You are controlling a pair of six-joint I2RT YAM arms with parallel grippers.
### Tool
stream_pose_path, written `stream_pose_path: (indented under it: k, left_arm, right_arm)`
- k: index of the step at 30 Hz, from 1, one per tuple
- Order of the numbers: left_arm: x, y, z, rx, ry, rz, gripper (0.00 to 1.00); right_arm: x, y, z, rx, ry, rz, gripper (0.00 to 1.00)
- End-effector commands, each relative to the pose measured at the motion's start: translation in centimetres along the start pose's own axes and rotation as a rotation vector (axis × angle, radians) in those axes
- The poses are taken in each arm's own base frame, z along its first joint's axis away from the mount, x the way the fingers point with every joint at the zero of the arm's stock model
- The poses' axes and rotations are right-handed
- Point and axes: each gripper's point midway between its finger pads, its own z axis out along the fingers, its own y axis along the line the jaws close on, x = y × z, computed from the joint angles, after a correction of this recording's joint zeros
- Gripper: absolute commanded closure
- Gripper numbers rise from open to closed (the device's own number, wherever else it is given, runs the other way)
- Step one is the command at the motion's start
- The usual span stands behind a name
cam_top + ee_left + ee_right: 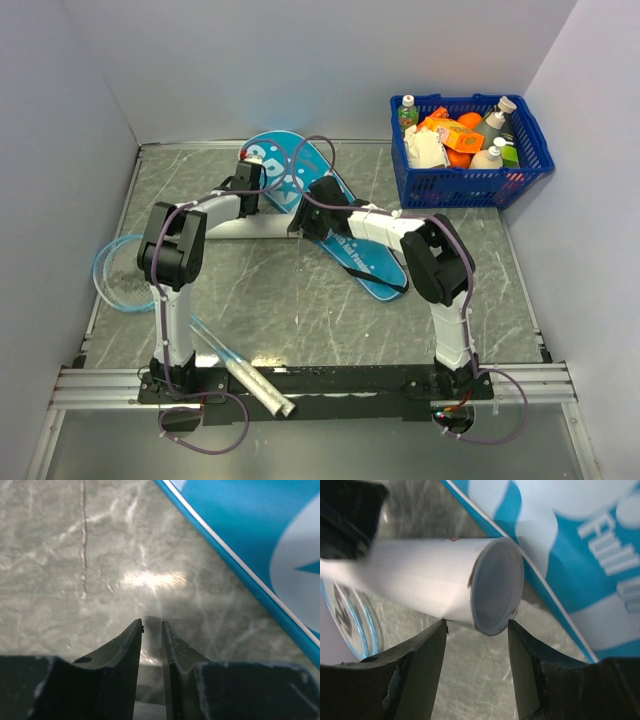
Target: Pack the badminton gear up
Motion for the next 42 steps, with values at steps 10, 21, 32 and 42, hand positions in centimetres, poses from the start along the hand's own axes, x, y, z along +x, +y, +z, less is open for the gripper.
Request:
stream_pose_path:
  k: [10, 21, 32, 42]
  left_arm:
    - [-3.0, -2.7, -9.8, 0.052, -0.026, -0.022, 0.39]
    - [-3.0, -4.9, -15.5, 0.377, -0.101, 0.292, 0.15]
    - [-0.4, -8.6, -15.0, 0.602, -0.143, 0.518, 0.03]
    - [2.1, -10.8, -10.8, 0.651, -0.036, 0.641, 0.04]
  right_arm:
    - [-7.6, -1.8, -4.0, 0.087, -0.220, -0.132, 0.31]
    - [-5.8, -4.6, -12.1, 0.072, -0.244, -0.281, 0.27]
    - [-1.7, -4.4, -18.0, -0.051, -0.180, -0.371, 0.27]
    - [1.3, -5.3, -17.8, -0.103, -0.111, -0.382, 0.26]
